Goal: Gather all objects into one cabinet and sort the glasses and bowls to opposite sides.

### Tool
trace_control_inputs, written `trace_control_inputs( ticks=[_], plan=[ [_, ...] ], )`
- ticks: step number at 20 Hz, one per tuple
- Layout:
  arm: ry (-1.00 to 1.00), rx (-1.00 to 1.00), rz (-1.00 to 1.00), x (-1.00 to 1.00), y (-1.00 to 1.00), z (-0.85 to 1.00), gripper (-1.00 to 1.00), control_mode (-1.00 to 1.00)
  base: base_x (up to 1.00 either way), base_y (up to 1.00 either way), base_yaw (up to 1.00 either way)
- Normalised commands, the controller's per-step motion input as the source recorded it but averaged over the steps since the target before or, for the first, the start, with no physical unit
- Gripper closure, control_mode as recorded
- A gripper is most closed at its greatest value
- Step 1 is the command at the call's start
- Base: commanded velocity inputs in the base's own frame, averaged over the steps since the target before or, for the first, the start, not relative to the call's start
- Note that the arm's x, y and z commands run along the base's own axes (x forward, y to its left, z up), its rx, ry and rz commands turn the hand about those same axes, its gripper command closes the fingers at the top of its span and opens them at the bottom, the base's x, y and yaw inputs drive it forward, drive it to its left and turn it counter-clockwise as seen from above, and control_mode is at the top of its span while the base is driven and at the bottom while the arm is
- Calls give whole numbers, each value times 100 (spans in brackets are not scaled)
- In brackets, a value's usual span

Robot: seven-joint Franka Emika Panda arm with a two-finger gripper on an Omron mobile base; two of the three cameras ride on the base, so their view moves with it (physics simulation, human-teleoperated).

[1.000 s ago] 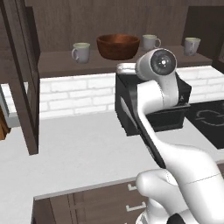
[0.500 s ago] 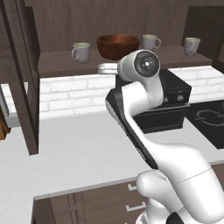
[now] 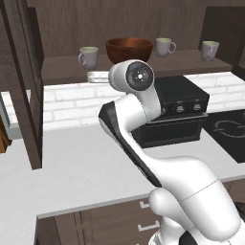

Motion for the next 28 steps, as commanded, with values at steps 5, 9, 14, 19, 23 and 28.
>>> trace_control_inputs(
  ticks=[5, 9, 14, 19, 23, 28],
  plan=[
    [-5, 6, 1, 0, 27, 1, -100, -100, 0, 0, 0],
    [-2, 6, 0, 11, 13, 0, -100, -100, 0, 0, 0],
    [0, 4, 0, 12, 0, 2, -100, -100, 0, 0, 0],
    [0, 0, 0, 20, 12, 5, -100, -100, 0, 0, 0],
    [0, 0, 0, 34, 13, 3, -100, -100, 0, 0, 0],
    [0, 0, 0, 42, 7, 0, -100, -100, 0, 0, 0]
  ],
)
